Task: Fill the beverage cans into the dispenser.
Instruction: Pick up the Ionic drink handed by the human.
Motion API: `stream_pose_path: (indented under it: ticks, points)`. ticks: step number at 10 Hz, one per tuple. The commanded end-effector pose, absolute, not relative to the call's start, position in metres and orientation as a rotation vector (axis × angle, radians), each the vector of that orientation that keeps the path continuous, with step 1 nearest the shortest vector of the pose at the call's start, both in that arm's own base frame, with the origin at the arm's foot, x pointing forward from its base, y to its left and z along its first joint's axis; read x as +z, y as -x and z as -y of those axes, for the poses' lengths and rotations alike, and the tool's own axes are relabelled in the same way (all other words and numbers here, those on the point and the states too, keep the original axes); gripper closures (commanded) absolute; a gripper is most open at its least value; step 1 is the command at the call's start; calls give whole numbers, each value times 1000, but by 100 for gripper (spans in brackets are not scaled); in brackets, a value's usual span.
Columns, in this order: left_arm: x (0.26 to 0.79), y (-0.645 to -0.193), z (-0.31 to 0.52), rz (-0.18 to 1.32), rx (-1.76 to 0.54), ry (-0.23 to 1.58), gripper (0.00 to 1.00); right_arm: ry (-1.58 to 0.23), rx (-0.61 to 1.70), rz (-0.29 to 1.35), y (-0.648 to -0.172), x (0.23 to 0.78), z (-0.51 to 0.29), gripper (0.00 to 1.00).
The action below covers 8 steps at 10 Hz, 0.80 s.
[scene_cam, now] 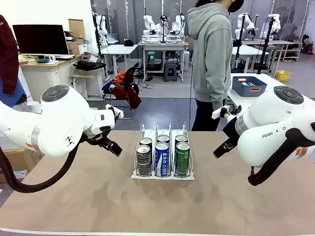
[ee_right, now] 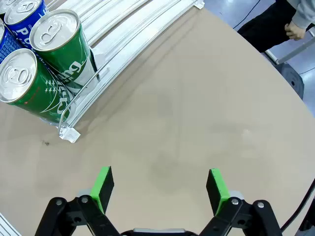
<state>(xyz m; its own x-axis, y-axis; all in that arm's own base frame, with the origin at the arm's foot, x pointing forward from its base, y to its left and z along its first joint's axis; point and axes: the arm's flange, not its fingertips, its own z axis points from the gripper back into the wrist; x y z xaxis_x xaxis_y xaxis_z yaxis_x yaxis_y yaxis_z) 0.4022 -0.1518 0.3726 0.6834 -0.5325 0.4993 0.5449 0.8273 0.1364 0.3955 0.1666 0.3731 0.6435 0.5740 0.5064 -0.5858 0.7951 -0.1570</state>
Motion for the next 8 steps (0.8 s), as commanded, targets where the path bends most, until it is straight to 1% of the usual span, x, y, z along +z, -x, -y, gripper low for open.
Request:
stream_pose_path:
  ticks: [1, 8]
  points:
    - [373, -402, 152, 552, -604, 24, 0, -22, 661, 569, -396, 373, -167, 0]
    - [373, -402, 152, 552, -604, 24, 0, -22, 661, 569, -396, 373, -167, 0]
